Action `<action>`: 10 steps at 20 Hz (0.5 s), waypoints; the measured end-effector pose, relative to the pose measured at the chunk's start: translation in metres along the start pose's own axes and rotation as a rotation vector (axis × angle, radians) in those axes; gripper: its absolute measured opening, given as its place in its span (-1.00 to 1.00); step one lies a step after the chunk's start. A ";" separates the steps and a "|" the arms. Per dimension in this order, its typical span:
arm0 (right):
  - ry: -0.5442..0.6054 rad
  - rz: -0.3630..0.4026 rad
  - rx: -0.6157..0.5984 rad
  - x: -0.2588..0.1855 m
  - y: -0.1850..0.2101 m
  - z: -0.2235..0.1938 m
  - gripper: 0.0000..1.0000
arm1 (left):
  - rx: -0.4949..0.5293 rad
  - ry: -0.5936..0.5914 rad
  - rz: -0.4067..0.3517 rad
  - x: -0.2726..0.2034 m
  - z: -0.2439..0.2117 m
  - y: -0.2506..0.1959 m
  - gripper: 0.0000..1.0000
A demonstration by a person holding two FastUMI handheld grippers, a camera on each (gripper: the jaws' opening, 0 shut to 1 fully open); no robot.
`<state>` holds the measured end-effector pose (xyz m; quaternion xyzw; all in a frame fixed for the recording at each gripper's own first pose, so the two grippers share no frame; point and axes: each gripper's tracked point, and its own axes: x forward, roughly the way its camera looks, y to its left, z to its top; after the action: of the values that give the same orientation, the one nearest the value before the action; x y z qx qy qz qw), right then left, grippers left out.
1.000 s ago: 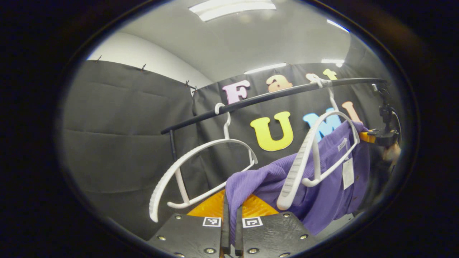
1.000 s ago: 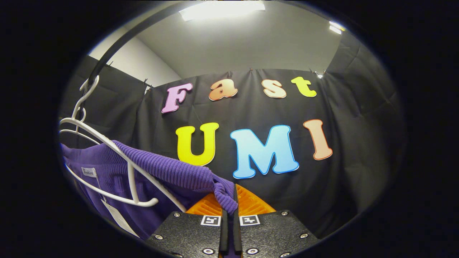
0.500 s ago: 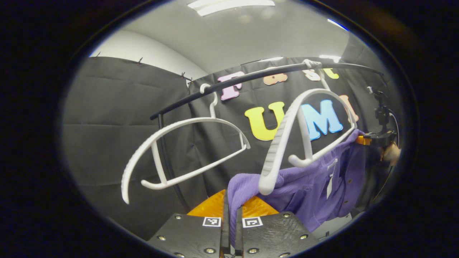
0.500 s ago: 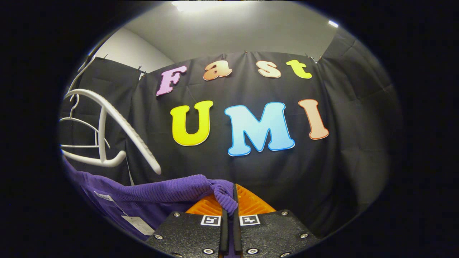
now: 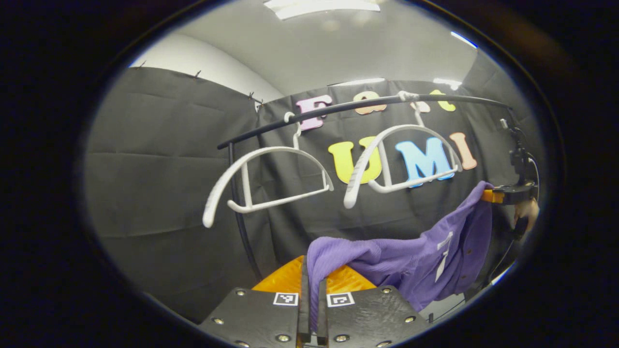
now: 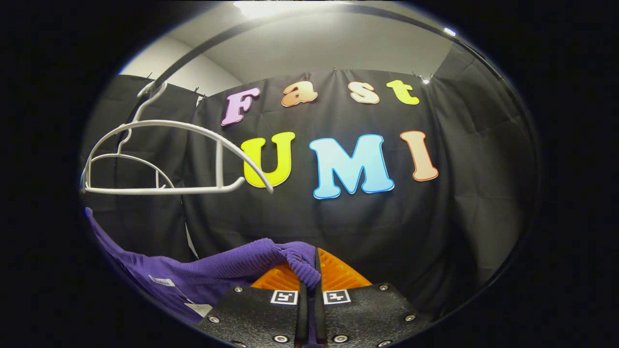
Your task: Grasp the clothes on the hanger with both hands and then place them into the laundry hamper below.
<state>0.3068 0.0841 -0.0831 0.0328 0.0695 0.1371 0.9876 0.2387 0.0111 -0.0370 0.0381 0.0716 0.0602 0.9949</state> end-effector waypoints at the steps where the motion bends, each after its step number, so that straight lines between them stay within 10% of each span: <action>1: -0.004 0.002 -0.006 -0.012 0.003 0.004 -0.91 | -0.002 -0.007 -0.012 -0.004 0.004 -0.001 -0.87; 10: -0.071 0.052 -0.012 -0.119 0.059 0.047 -0.89 | -0.044 -0.103 -0.142 -0.068 0.047 -0.023 -0.87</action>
<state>0.1845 0.1056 -0.0164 0.0337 0.0325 0.1617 0.9857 0.1817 -0.0231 0.0163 0.0143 0.0216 -0.0111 0.9996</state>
